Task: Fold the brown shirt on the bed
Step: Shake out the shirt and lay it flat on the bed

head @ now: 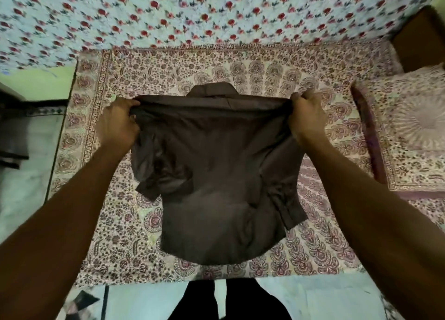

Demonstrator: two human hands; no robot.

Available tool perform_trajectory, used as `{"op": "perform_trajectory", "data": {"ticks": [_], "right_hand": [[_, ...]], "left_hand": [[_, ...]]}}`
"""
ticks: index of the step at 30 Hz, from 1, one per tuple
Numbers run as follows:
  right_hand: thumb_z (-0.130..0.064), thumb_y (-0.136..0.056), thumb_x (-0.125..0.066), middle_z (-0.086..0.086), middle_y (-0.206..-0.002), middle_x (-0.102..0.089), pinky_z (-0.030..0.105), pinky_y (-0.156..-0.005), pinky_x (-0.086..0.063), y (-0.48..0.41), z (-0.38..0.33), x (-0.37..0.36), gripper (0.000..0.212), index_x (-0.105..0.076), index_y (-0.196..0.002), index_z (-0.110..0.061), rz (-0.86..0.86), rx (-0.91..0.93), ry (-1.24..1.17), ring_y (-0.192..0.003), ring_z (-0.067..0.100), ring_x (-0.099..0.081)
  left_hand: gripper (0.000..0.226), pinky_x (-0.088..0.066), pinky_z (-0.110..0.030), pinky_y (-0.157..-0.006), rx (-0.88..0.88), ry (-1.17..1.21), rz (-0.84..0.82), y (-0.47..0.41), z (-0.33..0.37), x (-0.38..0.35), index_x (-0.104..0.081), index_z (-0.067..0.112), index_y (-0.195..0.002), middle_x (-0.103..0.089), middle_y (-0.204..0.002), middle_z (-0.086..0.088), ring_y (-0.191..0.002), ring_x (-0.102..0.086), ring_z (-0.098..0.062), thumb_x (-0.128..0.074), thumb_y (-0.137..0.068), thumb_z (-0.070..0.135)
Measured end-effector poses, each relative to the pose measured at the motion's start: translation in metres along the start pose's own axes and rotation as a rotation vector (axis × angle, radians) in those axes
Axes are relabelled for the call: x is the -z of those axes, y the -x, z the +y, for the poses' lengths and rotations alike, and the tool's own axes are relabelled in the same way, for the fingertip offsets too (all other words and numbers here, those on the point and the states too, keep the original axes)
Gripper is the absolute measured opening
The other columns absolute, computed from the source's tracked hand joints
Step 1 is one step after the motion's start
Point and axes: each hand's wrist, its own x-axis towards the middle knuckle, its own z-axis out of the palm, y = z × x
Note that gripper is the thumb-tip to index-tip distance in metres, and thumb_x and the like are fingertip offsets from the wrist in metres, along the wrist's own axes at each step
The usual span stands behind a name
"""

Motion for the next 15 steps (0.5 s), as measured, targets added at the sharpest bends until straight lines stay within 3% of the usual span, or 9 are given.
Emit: {"op": "perform_trajectory", "data": {"ticks": [3,7,11,13,15], "right_hand": [[0.003,-0.086,-0.054,0.021,-0.116,-0.052,0.047,-0.074,-0.049,-0.025,0.000,-0.035,0.028,-0.060,-0.113,-0.003,-0.023,0.015,-0.043,-0.110,0.046,-0.055],[0.000,-0.087,-0.060,0.019,-0.119,-0.055,0.049,-0.076,-0.055,-0.042,-0.002,-0.078,0.036,-0.065,-0.121,-0.012,-0.163,0.083,0.000,-0.100,0.047,-0.064],[-0.002,-0.088,-0.063,0.017,-0.126,-0.051,0.052,-0.083,-0.060,-0.048,0.001,-0.130,0.044,-0.064,-0.128,-0.020,-0.361,0.161,0.016,-0.101,0.045,-0.066],[0.000,-0.090,-0.062,0.017,-0.131,-0.049,0.052,-0.090,-0.058,-0.051,0.001,-0.159,0.050,-0.062,-0.136,-0.020,-0.451,0.137,-0.002,-0.107,0.043,-0.066],[0.002,-0.090,-0.061,0.017,-0.139,-0.043,0.053,-0.095,-0.058,-0.049,0.003,-0.181,0.058,-0.058,-0.143,-0.021,-0.546,0.103,0.007,-0.113,0.044,-0.064]], "left_hand": [[0.049,-0.056,-0.053,-0.091,0.024,0.030,-0.086,-0.012,-0.008,-0.034,-0.067,0.023,-0.128,-0.070,-0.126,-0.018,-0.109,-0.066,-0.048,-0.056,-0.084,0.004],[0.060,-0.055,-0.053,-0.092,0.005,-0.009,-0.228,-0.013,-0.018,-0.070,-0.064,0.023,-0.134,-0.068,-0.131,-0.017,-0.107,-0.067,-0.048,-0.046,-0.077,0.018],[0.046,-0.057,-0.054,-0.087,-0.085,0.009,-0.353,-0.008,-0.039,-0.124,-0.066,0.022,-0.131,-0.069,-0.131,-0.015,-0.101,-0.070,-0.047,-0.054,-0.088,0.010],[0.039,-0.057,-0.050,-0.088,-0.074,-0.023,-0.462,-0.010,-0.053,-0.157,-0.068,0.023,-0.129,-0.070,-0.125,-0.018,-0.100,-0.069,-0.043,-0.060,-0.091,0.014],[0.031,-0.055,-0.047,-0.094,-0.018,-0.149,-0.561,-0.007,-0.064,-0.186,-0.073,0.024,-0.120,-0.070,-0.117,-0.017,-0.105,-0.065,-0.041,-0.066,-0.091,0.034]]}}
